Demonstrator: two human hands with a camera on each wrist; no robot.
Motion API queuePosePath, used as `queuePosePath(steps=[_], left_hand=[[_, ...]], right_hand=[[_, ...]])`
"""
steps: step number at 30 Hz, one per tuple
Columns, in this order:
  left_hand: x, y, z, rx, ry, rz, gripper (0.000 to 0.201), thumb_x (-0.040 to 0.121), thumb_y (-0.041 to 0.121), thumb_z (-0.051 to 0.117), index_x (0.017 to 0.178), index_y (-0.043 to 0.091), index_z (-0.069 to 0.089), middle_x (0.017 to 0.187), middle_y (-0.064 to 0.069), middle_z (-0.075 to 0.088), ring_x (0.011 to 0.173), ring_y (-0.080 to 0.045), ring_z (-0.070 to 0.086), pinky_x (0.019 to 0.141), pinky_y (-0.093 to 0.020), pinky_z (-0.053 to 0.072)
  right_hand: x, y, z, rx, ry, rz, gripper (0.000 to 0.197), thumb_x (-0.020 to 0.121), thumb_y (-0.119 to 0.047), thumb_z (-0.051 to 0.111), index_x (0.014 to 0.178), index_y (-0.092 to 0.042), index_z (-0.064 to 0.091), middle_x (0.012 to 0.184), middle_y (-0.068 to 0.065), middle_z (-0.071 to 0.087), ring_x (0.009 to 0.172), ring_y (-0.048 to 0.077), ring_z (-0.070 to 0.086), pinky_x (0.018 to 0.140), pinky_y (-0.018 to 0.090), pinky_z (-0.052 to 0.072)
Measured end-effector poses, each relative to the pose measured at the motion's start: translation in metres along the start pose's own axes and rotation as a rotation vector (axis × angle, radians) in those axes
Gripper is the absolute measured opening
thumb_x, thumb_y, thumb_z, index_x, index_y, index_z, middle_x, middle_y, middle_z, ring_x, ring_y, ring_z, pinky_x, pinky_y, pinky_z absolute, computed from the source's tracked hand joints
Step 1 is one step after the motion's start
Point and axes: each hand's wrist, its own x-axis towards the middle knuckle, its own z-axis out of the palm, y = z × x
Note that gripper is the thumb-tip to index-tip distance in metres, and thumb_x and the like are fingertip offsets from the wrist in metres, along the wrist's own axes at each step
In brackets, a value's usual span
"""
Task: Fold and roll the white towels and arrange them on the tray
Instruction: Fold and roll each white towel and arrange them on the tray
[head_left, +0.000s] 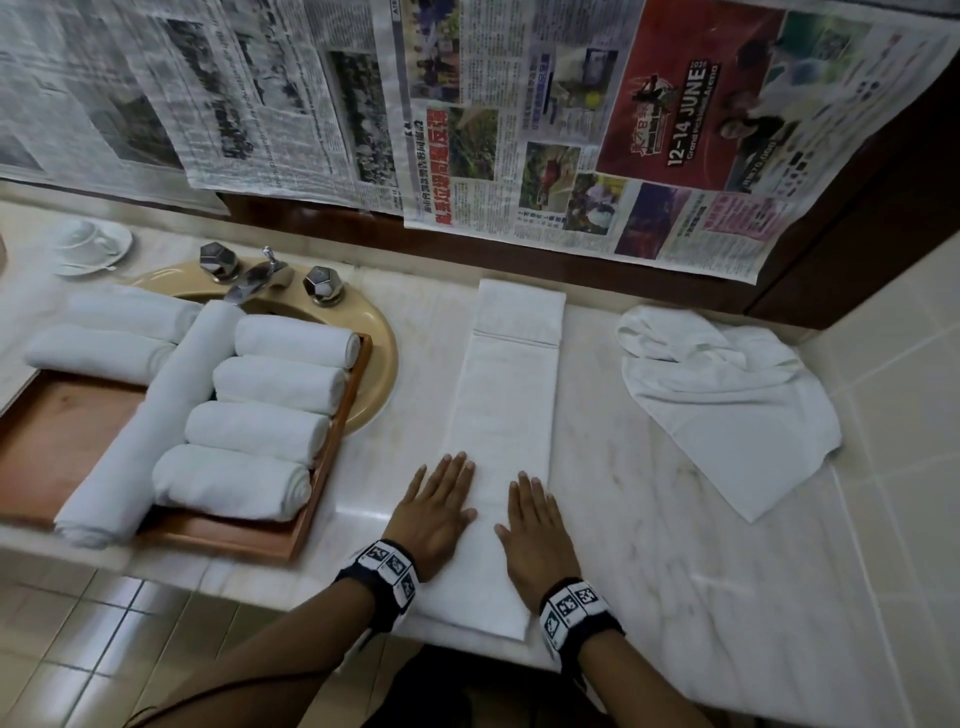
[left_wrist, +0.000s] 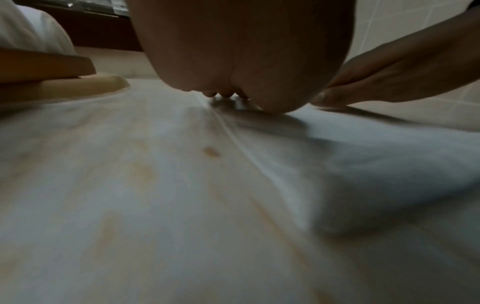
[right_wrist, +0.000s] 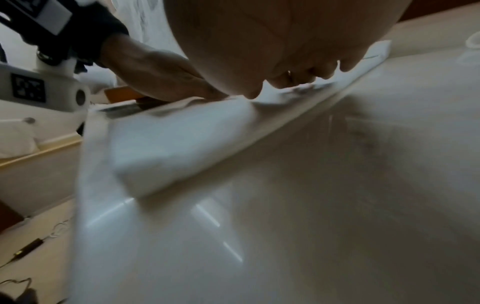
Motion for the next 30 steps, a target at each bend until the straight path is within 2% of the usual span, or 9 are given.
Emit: queuePosePath(steps=[5, 9, 16, 20, 22, 23, 25, 27, 30], left_hand=[[-0.038, -0.002, 0.021, 0.006, 0.009, 0.026, 0.062, 0.104, 0.049, 0.012, 0.157, 0.022, -0.004, 0.163, 0.005, -0.011, 0.15, -0.015, -0.011, 0.119, -0.041, -0.005], [-0.052, -0.008, 0.02, -0.007, 0.042, -0.031, 0.063, 0.103, 0.05, 0.012, 0.158, 0.019, 0.001, 0.164, 0.002, -0.006, 0.151, -0.018, -0.004, 0.118, -0.042, -0.002], [-0.093, 0.016, 0.04, -0.003, 0.051, 0.067, 0.061, 0.106, 0.046, 0.017, 0.158, 0.018, 0.005, 0.165, 0.0, 0.001, 0.152, -0.018, 0.0, 0.118, -0.042, 0.003], [-0.117, 0.003, 0.041, -0.035, 0.05, 0.056, 0.062, 0.105, 0.049, 0.016, 0.158, 0.021, -0.001, 0.164, 0.004, -0.007, 0.151, -0.013, -0.008, 0.119, -0.041, -0.001], [-0.123, -0.003, 0.039, -0.059, 0.033, 0.09, 0.064, 0.104, 0.052, 0.02, 0.158, 0.022, 0.003, 0.164, 0.003, -0.008, 0.151, -0.014, -0.009, 0.12, -0.04, -0.002], [-0.125, -0.006, 0.037, -0.082, 0.038, 0.107, 0.066, 0.102, 0.054, 0.025, 0.158, 0.022, 0.012, 0.164, 0.001, -0.001, 0.151, -0.017, -0.003, 0.122, -0.039, 0.002], [-0.129, -0.011, 0.033, -0.142, 0.094, 0.157, 0.065, 0.095, 0.058, 0.041, 0.148, 0.02, 0.041, 0.159, -0.008, 0.029, 0.146, -0.026, 0.028, 0.117, -0.04, 0.028], [-0.131, -0.014, 0.031, -0.185, 0.175, 0.217, 0.053, 0.088, 0.054, 0.055, 0.129, 0.02, 0.059, 0.138, -0.007, 0.054, 0.125, -0.026, 0.052, 0.098, -0.038, 0.049], [-0.129, -0.01, 0.024, -0.264, 0.201, 0.257, 0.036, 0.082, 0.04, 0.07, 0.112, 0.021, 0.067, 0.113, 0.002, 0.06, 0.106, -0.017, 0.054, 0.08, -0.034, 0.054]], right_hand=[[-0.04, 0.008, 0.012, -0.057, 0.036, -0.068, 0.063, 0.096, -0.042, 0.032, 0.144, -0.005, 0.044, 0.154, 0.009, 0.038, 0.142, 0.024, 0.026, 0.114, 0.036, 0.008], [-0.052, 0.017, 0.01, -0.048, 0.042, 0.021, 0.064, 0.103, -0.04, 0.016, 0.141, 0.001, 0.046, 0.151, 0.015, 0.04, 0.141, 0.027, 0.025, 0.115, 0.038, 0.009], [-0.077, -0.012, 0.025, -0.049, 0.03, -0.188, 0.061, 0.092, -0.044, 0.035, 0.14, -0.009, 0.05, 0.15, 0.009, 0.044, 0.137, 0.024, 0.042, 0.111, 0.039, 0.036], [-0.102, 0.003, 0.03, -0.042, 0.057, -0.182, 0.059, 0.1, -0.044, 0.025, 0.142, -0.009, 0.048, 0.151, 0.008, 0.043, 0.14, 0.026, 0.031, 0.112, 0.038, 0.018], [-0.108, 0.012, 0.033, -0.045, 0.114, -0.211, 0.058, 0.103, -0.042, 0.021, 0.137, -0.009, 0.054, 0.147, 0.01, 0.048, 0.137, 0.029, 0.038, 0.115, 0.038, 0.011], [-0.11, 0.015, 0.033, -0.045, 0.137, -0.248, 0.055, 0.102, -0.039, 0.025, 0.132, -0.009, 0.059, 0.142, 0.011, 0.053, 0.134, 0.03, 0.044, 0.116, 0.039, 0.011], [-0.112, 0.019, 0.034, -0.025, 0.19, -0.337, 0.045, 0.097, -0.037, 0.038, 0.116, -0.011, 0.069, 0.13, 0.01, 0.062, 0.124, 0.029, 0.056, 0.114, 0.039, 0.022], [-0.115, 0.018, 0.03, 0.05, 0.205, -0.397, 0.035, 0.09, -0.042, 0.051, 0.105, -0.016, 0.069, 0.121, 0.005, 0.066, 0.112, 0.024, 0.06, 0.102, 0.036, 0.04], [-0.116, 0.013, 0.024, 0.125, 0.066, -0.348, 0.048, 0.07, -0.045, 0.077, 0.108, -0.023, 0.057, 0.114, -0.003, 0.057, 0.097, 0.017, 0.055, 0.078, 0.03, 0.05]])
